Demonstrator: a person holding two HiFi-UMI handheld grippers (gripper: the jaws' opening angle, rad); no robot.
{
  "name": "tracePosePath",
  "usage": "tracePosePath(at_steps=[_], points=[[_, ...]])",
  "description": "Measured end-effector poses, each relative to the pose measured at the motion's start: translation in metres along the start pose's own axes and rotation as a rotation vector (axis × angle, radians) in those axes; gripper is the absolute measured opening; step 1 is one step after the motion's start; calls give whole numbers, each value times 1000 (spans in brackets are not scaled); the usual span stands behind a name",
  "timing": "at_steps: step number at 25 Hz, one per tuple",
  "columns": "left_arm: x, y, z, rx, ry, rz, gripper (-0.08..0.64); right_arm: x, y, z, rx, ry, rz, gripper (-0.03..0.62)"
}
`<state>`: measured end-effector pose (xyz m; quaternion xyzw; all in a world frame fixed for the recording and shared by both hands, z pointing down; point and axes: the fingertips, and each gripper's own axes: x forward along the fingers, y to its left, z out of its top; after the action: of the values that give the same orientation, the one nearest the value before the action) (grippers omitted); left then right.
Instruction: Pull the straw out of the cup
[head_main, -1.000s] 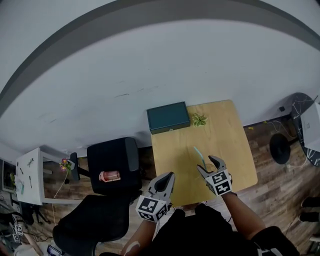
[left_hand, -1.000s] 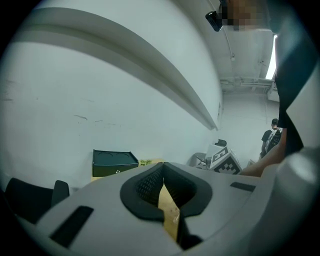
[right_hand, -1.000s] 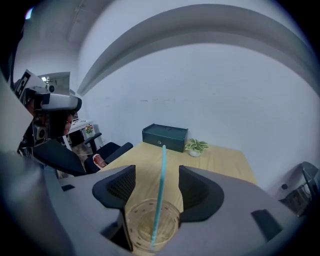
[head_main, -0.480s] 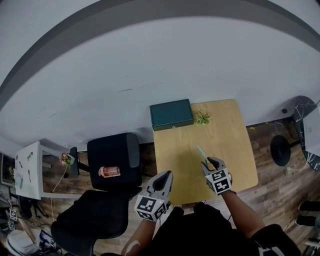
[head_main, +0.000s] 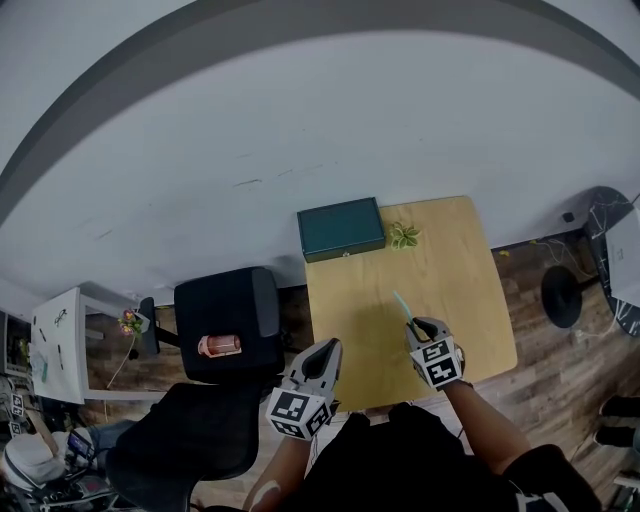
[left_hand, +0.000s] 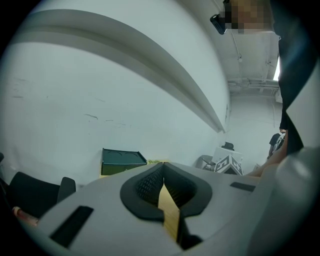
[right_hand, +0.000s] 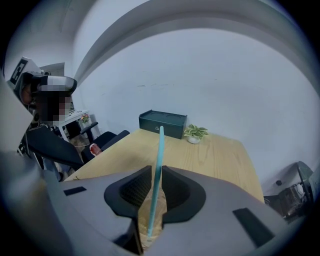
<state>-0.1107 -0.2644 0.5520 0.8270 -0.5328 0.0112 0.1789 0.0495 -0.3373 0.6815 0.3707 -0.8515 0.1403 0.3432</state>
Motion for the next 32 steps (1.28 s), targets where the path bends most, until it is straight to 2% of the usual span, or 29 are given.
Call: tracePosePath(at_steps=[5,14,24,32], points=[[2,-1,1,-9,-3,-8,18,-1,-3,-2,28,14,-22,55],[6,0,3,-23,-3,-20,18,-11,-9,14,72,-37,-45,54],[12,-2,11,-20,-23,-28,18,-50,-32,59,101,-193,-108,54],[16,-3,16,-5,-30,-22,18,-83,-40,99,106,-389,-146,52]])
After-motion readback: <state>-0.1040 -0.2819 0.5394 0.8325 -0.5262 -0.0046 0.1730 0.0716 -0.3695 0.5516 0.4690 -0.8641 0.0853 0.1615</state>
